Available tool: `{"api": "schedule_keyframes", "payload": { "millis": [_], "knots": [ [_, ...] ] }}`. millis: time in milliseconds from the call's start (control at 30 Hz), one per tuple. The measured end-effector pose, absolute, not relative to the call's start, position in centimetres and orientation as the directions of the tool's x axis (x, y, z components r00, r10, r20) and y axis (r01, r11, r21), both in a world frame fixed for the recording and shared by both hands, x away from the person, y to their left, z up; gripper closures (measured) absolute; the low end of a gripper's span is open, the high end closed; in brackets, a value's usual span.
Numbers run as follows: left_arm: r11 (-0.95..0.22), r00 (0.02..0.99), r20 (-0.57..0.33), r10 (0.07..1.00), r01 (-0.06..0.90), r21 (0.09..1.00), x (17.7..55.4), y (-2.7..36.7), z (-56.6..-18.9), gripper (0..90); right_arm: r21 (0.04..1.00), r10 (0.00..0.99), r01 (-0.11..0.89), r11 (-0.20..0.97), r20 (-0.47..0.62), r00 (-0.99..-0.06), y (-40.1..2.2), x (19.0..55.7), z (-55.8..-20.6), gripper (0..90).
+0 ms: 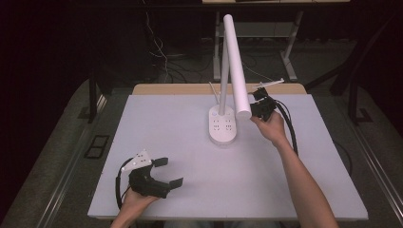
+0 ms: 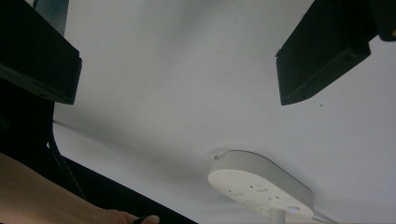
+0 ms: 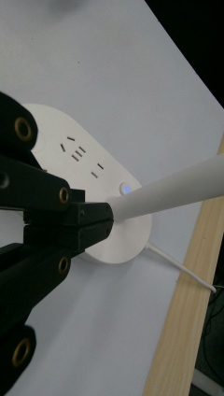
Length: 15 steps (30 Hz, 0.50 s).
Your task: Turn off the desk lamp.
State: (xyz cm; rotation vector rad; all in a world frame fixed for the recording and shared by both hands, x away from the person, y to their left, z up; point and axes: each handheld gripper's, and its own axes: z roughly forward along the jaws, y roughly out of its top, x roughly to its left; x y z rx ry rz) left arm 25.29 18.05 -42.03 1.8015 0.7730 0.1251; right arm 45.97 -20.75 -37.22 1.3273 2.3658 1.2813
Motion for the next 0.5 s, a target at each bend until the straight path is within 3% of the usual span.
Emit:
{"api": "schedule_keyframes", "payload": {
  "millis": [33, 233, 433, 500],
  "knots": [
    [-0.171, 0.781, -0.281, 0.558, 0.439, 0.882, 25.3, 18.0, -42.0, 0.0, 0.737, 0.756, 0.631, 0.242, 0.264, -0.599, -21.0, 45.7, -37.1, 74.3],
    [-0.173, 0.784, -0.279, 0.554, 0.437, 0.883, 25.3, 17.9, -42.0, 0.0, 0.737, 0.747, 0.635, 0.233, 0.283, -0.602, -22.0, 43.8, -36.3, 51.5],
    [-0.173, 0.786, -0.281, 0.550, 0.437, 0.883, 25.2, 17.8, -42.0, 0.0, 0.753, 0.768, 0.630, 0.191, 0.285, -0.573, -23.0, 41.7, -35.5, 14.4],
    [-0.172, 0.787, -0.283, 0.548, 0.437, 0.883, 25.2, 17.8, -42.0, 0.0, 0.763, 0.762, 0.619, 0.189, 0.284, -0.582, -23.3, 41.0, -35.4, 8.3]
  ]
}}
